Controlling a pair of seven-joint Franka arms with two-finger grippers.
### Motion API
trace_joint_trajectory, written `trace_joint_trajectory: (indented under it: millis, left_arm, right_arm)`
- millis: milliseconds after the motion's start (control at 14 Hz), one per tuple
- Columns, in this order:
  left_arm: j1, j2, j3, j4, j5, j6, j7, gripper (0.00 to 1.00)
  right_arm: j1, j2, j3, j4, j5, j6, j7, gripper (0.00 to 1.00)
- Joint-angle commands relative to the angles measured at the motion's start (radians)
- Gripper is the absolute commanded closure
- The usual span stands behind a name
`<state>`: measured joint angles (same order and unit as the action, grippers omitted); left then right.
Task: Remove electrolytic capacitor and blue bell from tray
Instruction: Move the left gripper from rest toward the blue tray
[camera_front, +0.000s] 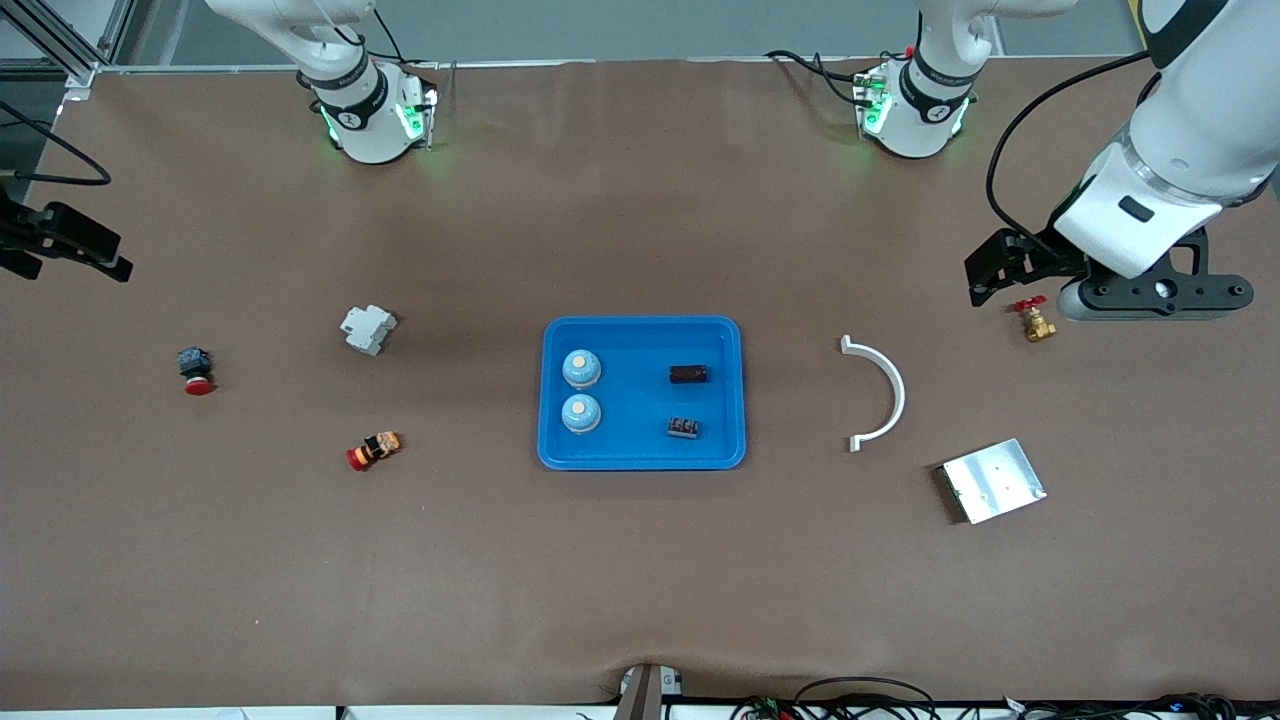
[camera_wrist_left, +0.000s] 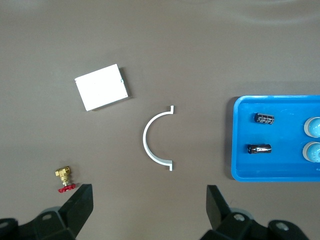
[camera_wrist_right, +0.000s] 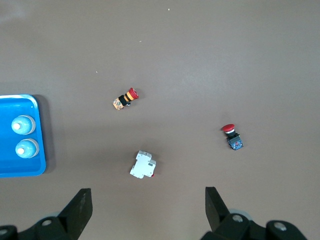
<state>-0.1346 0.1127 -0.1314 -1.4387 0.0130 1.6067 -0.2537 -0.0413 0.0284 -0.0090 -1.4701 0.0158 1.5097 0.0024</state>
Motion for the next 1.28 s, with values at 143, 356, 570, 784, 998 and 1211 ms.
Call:
trace_joint_trajectory:
  millis: [143,356,570,784,998,1211]
  left_arm:
    - [-0.005,-0.008,-0.007,-0.002,0.024,0.004,-0.021,0.0]
    - [0.0,-0.008,-0.037,-0.003,0.024,0.002,-0.021,0.0]
    - [0.0,-0.01,-0.063,-0.012,0.024,-0.014,-0.024,0.0]
    - [-0.003,-0.007,-0.074,-0.04,0.024,-0.071,-0.142,0.0]
    - [-0.006,-0.002,-0.093,-0.043,0.021,-0.076,-0.247,0.0]
    - [-0.025,0.011,-0.131,-0.049,0.021,-0.08,-0.502,0.0]
  right_arm:
    - [-0.011,-0.005,0.006,0.002,0.001,-0.005,0.002,0.0]
    - [-0.011,-0.005,0.006,0.002,0.001,-0.005,0.002,0.0]
    - [-0.011,-0.005,0.006,0.002,0.001,-0.009,0.01,0.0]
    - [-0.012,-0.007,0.004,0.001,0.001,-0.008,0.004,0.0]
    - [-0.017,-0.005,0.004,0.001,0.001,-0.008,0.002,0.0]
    - [-0.02,-0.004,0.004,0.002,0.001,-0.002,0.002,0.0]
